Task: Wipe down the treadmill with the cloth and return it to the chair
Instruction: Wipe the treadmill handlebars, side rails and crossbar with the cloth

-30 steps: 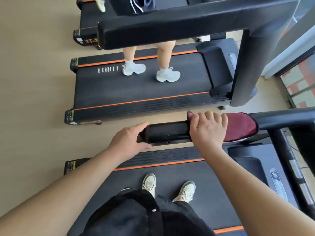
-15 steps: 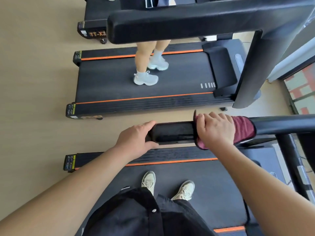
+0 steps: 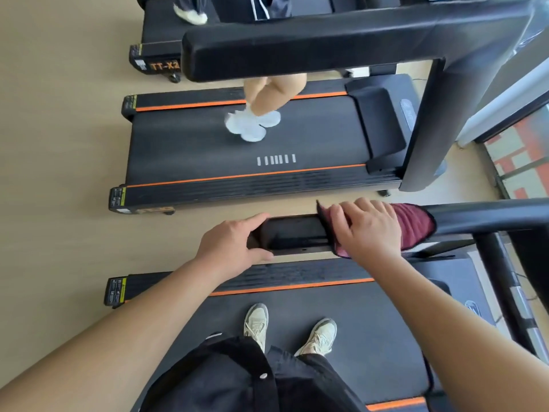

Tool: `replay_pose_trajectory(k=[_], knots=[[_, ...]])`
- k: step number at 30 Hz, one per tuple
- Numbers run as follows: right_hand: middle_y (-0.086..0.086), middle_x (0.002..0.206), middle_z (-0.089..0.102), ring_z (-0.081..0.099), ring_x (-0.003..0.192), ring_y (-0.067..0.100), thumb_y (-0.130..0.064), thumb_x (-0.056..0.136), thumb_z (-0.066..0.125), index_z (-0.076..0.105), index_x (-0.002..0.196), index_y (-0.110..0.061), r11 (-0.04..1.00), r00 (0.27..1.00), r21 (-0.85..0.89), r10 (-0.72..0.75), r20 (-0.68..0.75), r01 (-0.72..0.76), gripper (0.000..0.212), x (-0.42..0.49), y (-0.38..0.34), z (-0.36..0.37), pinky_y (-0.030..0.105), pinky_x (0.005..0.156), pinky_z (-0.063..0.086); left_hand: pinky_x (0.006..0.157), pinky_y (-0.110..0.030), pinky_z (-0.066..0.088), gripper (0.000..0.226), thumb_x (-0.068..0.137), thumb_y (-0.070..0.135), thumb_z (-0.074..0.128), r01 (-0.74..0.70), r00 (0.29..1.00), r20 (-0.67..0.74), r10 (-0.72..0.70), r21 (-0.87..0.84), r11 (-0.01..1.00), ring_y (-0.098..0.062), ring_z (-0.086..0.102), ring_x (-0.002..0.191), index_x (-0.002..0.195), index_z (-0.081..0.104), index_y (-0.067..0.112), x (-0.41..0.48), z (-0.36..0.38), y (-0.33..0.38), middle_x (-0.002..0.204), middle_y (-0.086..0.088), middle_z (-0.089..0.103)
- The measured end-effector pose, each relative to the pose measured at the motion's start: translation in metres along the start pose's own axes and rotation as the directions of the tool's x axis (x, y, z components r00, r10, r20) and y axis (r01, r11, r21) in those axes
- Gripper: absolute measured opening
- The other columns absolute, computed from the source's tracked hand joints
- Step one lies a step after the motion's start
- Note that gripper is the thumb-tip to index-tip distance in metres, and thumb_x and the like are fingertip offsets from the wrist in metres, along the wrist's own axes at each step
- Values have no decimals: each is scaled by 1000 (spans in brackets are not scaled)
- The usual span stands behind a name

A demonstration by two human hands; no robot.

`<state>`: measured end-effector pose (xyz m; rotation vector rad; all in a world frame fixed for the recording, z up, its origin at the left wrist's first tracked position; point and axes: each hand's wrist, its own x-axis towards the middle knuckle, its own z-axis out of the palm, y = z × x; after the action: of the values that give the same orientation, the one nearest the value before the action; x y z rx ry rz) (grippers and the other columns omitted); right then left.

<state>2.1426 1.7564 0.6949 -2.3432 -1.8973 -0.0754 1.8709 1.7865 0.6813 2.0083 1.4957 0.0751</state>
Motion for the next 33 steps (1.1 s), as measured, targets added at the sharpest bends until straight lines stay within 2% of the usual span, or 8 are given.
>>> replay_pose_trajectory(k=[4,9,12,16,21,25,29,33], knots=[[9,90,69,59,90,36,-42,100,24,74,85,-20,986,985,-93,148,89,-140,56,-2,-58,4,48,97,38,72,-31,48,80,71,65,79,6,1000,-12,-6,-34,999,-23,63,92,142,44,55,0,2,-3,89,11,65],[4,95,63,53,91,35,-48,102,37,64,101,-17,976,976,77,-208,69,202,41,-35,-112,12,50,99,38,58,-30,43,35,73,58,73,8,997,-75,-19,-155,988,-23,59,70,99,56,42,-5,8,-1,68,14,59],[0,98,65,58,93,32,-57,101,40,65,122,-25,911,914,133,-400,61,390,46,-18,-62,6,45,90,44,66,-30,48,47,72,53,82,2,998,-58,-12,-169,986,-19,63,79,113,61,45,-6,11,-1,75,16,63],[5,86,64,58,89,38,-52,100,37,70,95,-24,997,996,-13,-81,22,81,44,-3,12,-1,46,90,42,73,-31,48,83,74,55,82,16,999,-44,-24,-163,987,-23,63,94,148,43,51,-7,10,-1,99,1,71],[17,96,65,54,104,40,-44,103,30,71,90,-10,979,981,-68,193,6,-192,54,-10,-31,5,57,112,29,75,-28,45,86,70,53,87,63,997,-35,-71,-197,978,-16,58,89,146,47,51,-7,7,2,73,20,55],[9,110,62,52,112,38,-46,100,41,65,113,-14,996,996,21,-88,22,88,42,-39,-85,12,58,113,26,86,-28,53,73,65,40,92,69,997,-14,-78,-336,939,-6,67,101,129,59,52,-8,5,4,100,25,73],[2,108,63,57,103,33,-62,97,44,63,129,-26,931,931,68,-361,47,357,52,-24,-35,2,47,100,40,95,-26,49,71,69,28,90,39,998,-21,-51,-385,922,-5,64,111,132,61,41,-12,4,5,117,23,70],[6,94,66,56,97,36,-55,97,38,72,101,-25,999,998,-17,-38,51,39,45,-7,8,-1,46,100,40,112,-18,25,92,79,31,84,70,997,7,-71,-303,950,-9,35,147,158,36,25,-19,-2,1,160,11,39]])
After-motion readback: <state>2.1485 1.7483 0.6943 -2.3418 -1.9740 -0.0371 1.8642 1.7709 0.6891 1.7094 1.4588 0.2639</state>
